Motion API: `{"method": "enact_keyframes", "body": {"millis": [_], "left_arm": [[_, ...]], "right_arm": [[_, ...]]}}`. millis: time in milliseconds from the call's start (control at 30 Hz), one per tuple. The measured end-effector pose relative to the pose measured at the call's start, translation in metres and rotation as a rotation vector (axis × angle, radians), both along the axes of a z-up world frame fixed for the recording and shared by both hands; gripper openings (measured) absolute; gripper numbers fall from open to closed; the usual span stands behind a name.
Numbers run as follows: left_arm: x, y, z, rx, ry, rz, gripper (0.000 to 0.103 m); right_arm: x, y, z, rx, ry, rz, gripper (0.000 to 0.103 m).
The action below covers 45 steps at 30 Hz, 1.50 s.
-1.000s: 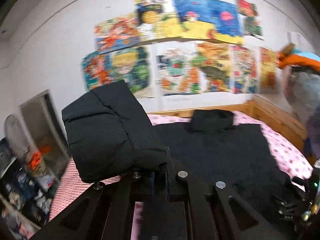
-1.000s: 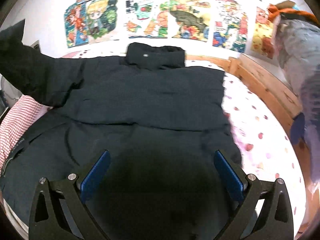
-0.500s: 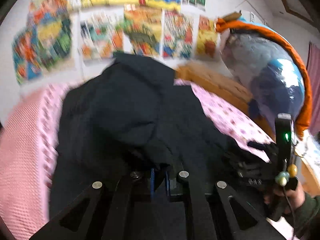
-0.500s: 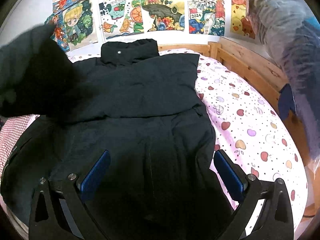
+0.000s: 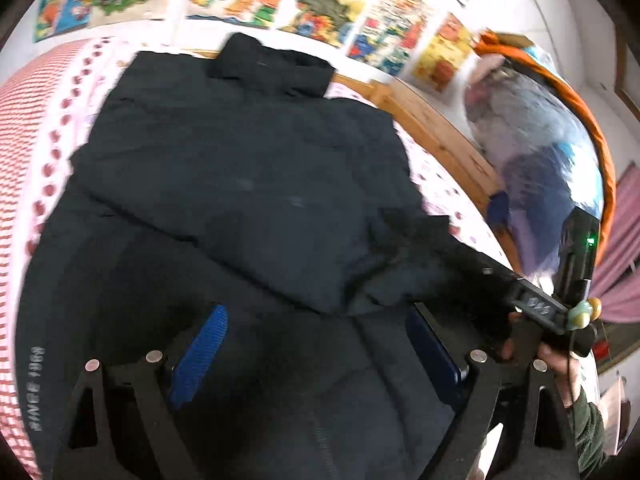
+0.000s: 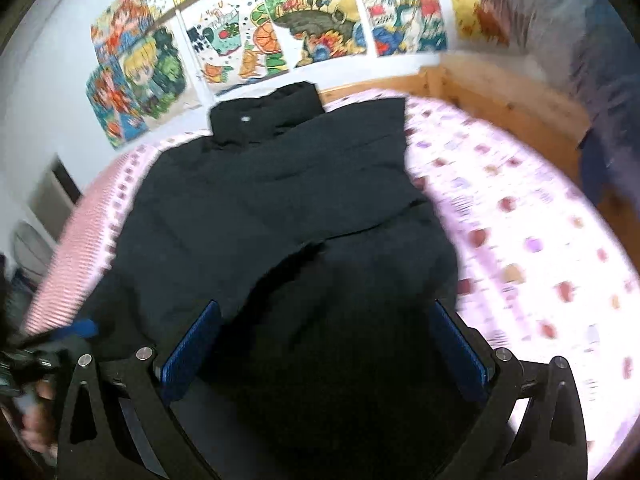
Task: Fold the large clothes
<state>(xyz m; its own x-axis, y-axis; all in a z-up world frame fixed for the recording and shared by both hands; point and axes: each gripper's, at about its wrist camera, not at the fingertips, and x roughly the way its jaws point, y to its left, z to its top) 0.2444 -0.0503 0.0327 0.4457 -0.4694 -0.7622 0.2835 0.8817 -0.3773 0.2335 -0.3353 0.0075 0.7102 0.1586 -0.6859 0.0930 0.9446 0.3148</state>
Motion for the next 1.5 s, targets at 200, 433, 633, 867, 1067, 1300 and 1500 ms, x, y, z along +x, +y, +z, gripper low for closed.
{"method": "enact_keyframes", "body": {"millis": [200, 433, 633, 867, 1067, 1300, 1500], "left_arm": [[0.007, 0.044, 0.012, 0.134, -0.060, 0.146, 0.090], [0.029, 0.082, 0.017, 0.225, -0.091, 0.223, 0.090], [0.061, 0.077, 0.016, 0.241, -0.149, 0.232, 0.090], [0.118, 0.046, -0.003, 0.256, -0.154, 0.219, 0.090], [0.154, 0.016, -0.016, 0.279, -0.164, 0.201, 0.090], [0.183, -0.015, -0.044, 0.382, -0.126, 0.210, 0.091], [0.187, -0.015, -0.071, 0.411, -0.079, 0.228, 0.103]], "right_arm": [[0.036, 0.003, -0.028, 0.130, 0.083, -0.031, 0.101], [0.054, 0.012, -0.019, 0.076, 0.098, 0.014, 0.015], [0.077, 0.012, 0.039, -0.158, -0.041, 0.080, 0.004], [0.141, -0.004, 0.047, -0.378, -0.081, 0.044, 0.005], [0.159, -0.001, 0.026, -0.417, -0.044, 0.018, 0.051], [0.167, 0.015, 0.008, -0.500, -0.078, 0.052, 0.072], [0.184, 0.014, -0.044, -0.509, 0.020, 0.041, 0.083]]}}
